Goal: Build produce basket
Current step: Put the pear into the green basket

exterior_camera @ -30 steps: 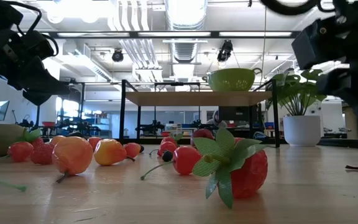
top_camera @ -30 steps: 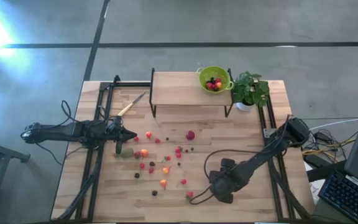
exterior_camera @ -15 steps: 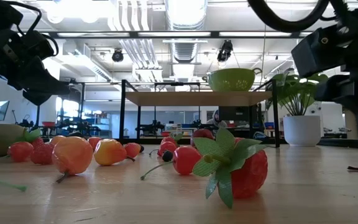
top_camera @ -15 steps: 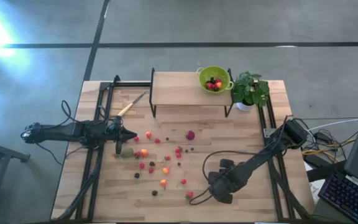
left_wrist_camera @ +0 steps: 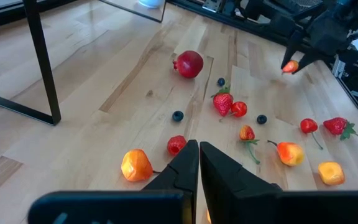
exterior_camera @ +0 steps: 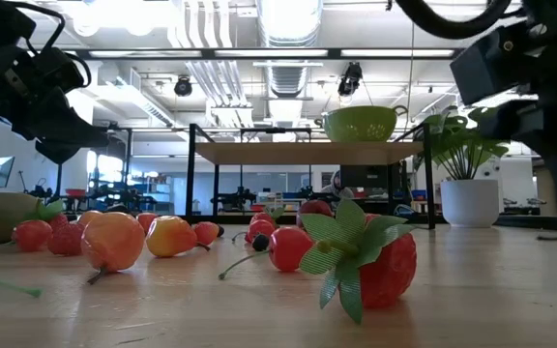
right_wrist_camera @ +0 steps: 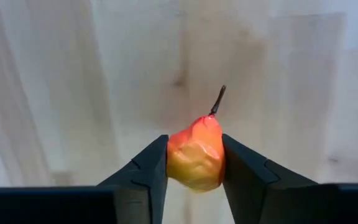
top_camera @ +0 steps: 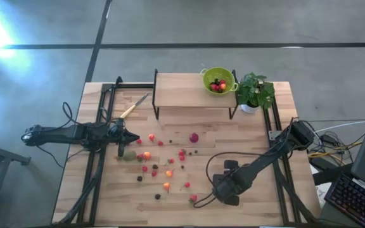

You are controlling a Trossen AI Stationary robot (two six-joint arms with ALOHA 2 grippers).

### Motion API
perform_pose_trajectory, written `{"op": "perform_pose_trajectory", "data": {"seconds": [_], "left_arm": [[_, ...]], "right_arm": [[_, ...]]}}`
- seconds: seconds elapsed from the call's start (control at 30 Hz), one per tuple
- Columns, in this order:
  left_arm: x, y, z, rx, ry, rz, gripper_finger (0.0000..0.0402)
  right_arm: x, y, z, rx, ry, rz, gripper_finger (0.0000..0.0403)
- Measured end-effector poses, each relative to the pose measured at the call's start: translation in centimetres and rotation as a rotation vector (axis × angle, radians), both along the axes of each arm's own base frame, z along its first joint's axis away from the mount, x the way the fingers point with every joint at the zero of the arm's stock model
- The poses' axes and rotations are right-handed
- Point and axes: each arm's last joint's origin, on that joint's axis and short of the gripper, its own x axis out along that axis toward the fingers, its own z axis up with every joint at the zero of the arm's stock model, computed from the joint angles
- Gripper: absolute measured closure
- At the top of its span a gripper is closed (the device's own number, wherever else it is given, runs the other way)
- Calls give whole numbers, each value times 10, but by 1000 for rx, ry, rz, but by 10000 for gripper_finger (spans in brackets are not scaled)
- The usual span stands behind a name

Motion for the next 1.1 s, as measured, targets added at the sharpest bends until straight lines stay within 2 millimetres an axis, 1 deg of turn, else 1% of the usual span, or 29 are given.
{"op": "perform_pose_trajectory", "data": {"seconds": [0.17,0.3,0.43,0.53,0.63,0.77,0.97,1.1], "left_arm": [[0,0,0,0,0,-1,381],[0,0,0,0,0,-1,381],[0,0,0,0,0,0,380],[0,0,0,0,0,0,381],[0,0,0,0,0,-1,381],[0,0,0,0,0,0,381],[0,0,0,0,0,0,381],[0,0,0,0,0,0,381]], "right_arm": [[7,-17,20,-68,5,7,295],[16,-36,41,-107,-29,20,290],[25,-60,64,-135,-78,19,279],[29,-82,83,-141,-119,8,280],[30,-107,101,-160,-168,-10,290],[28,-146,126,-181,-238,-67,296],[15,-205,163,-218,-345,-186,280],[4,-244,183,-260,-408,-269,281]]}}
